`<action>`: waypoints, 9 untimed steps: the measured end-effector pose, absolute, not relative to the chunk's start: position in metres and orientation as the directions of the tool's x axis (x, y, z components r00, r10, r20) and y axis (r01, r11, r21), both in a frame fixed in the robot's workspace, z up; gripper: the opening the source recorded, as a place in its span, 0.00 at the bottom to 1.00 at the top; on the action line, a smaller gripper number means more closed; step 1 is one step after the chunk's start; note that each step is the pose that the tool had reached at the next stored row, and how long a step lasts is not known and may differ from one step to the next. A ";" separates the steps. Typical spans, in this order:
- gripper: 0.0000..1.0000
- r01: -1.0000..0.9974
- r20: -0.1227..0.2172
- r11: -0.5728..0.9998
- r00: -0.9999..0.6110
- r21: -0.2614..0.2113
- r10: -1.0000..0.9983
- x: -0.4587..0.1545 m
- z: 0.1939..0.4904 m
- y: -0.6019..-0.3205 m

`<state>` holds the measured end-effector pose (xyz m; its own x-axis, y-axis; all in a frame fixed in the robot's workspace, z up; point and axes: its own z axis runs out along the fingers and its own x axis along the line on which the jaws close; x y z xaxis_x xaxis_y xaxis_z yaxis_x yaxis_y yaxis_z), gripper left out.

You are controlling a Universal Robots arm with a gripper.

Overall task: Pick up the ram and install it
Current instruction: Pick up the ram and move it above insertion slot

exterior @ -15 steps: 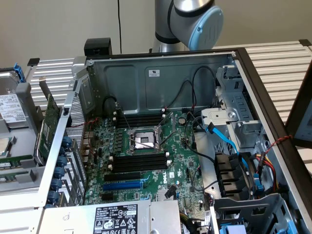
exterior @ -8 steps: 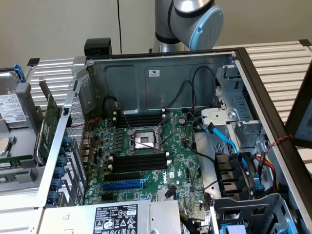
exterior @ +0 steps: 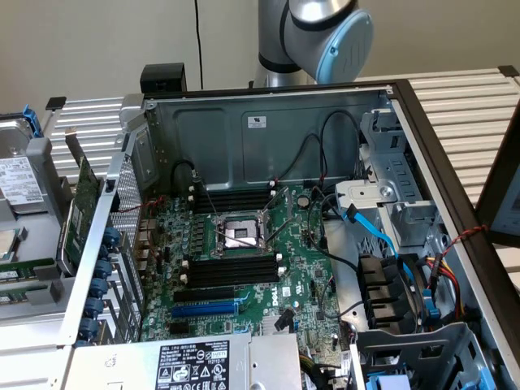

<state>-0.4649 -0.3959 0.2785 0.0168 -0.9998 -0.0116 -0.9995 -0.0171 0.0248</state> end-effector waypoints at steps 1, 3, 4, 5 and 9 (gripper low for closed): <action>0.39 -1.000 -0.012 -0.019 0.019 0.025 -1.000 -0.465 0.277 -0.397; 0.39 -0.999 -0.012 -0.024 0.023 0.025 -1.000 -0.464 0.273 -0.398; 0.39 -0.999 -0.011 -0.025 0.025 0.025 -1.000 -0.464 0.271 -0.399; 0.39 -0.999 -0.010 -0.026 0.026 0.025 -1.000 -0.463 0.270 -0.400; 0.39 -0.999 -0.007 -0.029 0.029 0.025 -1.000 -0.461 0.265 -0.401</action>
